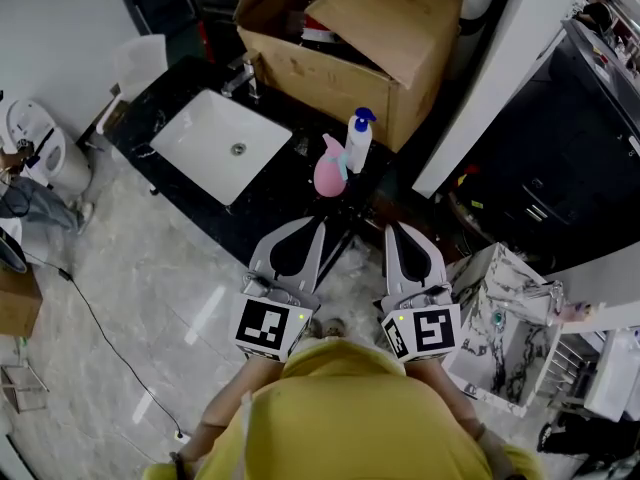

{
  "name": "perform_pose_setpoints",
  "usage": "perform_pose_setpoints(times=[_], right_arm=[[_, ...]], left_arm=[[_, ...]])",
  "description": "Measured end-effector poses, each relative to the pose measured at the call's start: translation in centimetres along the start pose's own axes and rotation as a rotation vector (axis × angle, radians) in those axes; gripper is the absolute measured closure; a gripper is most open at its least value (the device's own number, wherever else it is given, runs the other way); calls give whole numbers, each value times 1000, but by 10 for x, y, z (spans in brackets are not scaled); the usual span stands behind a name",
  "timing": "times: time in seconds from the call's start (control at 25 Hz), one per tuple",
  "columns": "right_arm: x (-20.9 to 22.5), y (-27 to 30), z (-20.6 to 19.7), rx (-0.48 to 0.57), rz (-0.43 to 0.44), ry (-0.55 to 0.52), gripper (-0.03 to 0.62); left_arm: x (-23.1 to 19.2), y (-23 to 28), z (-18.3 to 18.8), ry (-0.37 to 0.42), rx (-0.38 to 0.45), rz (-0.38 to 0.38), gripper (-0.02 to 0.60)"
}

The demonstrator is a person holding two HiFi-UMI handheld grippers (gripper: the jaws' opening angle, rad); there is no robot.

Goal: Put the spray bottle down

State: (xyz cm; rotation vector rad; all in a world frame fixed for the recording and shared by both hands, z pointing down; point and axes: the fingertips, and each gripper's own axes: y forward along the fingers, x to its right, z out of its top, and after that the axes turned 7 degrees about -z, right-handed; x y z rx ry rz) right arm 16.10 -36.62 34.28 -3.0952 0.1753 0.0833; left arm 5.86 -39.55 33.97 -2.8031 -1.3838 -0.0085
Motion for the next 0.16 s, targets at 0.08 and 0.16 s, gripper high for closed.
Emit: perform_pose_setpoints(times=[0.08,0.16], right_arm=[[2,-4,0,1,2,0,595],[4,-8,-1,2,3,0,595]], left_arm=[[5,-1,-1,-5,-1,-1,579],[11,-2,-4,-12,-5,-2,578]])
